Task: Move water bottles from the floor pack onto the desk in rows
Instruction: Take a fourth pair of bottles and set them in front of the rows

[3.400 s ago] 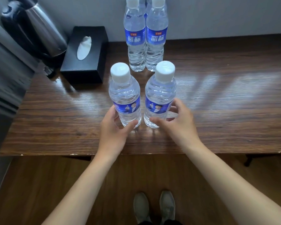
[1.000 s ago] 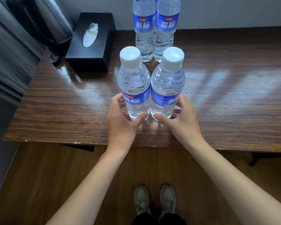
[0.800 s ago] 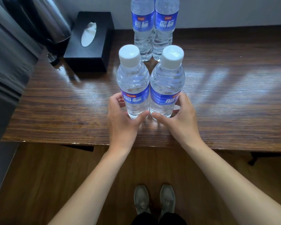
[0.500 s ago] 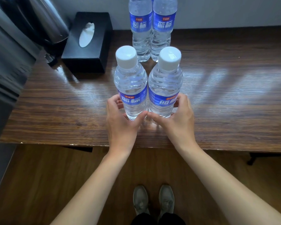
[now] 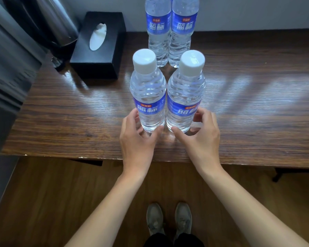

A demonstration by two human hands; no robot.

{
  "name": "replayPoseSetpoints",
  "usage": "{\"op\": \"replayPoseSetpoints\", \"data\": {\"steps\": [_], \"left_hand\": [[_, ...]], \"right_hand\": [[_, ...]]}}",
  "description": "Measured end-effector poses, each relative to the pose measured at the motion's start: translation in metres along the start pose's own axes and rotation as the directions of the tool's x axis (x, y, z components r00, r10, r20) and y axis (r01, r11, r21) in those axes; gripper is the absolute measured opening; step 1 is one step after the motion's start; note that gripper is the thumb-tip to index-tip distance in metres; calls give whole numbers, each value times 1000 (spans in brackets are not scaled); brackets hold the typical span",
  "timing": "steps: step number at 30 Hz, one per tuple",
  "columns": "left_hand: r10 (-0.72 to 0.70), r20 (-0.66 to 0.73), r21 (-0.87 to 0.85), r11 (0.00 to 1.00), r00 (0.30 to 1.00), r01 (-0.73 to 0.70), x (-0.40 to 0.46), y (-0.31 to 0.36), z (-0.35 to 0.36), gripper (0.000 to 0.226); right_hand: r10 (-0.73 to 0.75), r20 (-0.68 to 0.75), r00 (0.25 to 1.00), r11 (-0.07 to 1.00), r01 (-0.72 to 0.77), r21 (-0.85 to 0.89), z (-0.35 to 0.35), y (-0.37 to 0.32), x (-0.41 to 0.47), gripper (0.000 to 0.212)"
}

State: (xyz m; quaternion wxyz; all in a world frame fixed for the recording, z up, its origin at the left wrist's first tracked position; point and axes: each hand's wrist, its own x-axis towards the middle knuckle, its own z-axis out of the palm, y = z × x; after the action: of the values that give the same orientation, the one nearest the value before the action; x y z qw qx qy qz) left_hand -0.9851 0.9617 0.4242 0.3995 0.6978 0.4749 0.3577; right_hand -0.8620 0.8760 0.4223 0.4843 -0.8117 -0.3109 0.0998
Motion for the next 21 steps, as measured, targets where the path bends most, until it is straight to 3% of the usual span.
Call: {"op": "replayPoseSetpoints", "data": {"steps": [21], "left_hand": [[-87,-2,-136,987,996,86,1,3,7,64]], "right_hand": [[26,-130,991,1000,-26,2,17,-5,-6,63]]}}
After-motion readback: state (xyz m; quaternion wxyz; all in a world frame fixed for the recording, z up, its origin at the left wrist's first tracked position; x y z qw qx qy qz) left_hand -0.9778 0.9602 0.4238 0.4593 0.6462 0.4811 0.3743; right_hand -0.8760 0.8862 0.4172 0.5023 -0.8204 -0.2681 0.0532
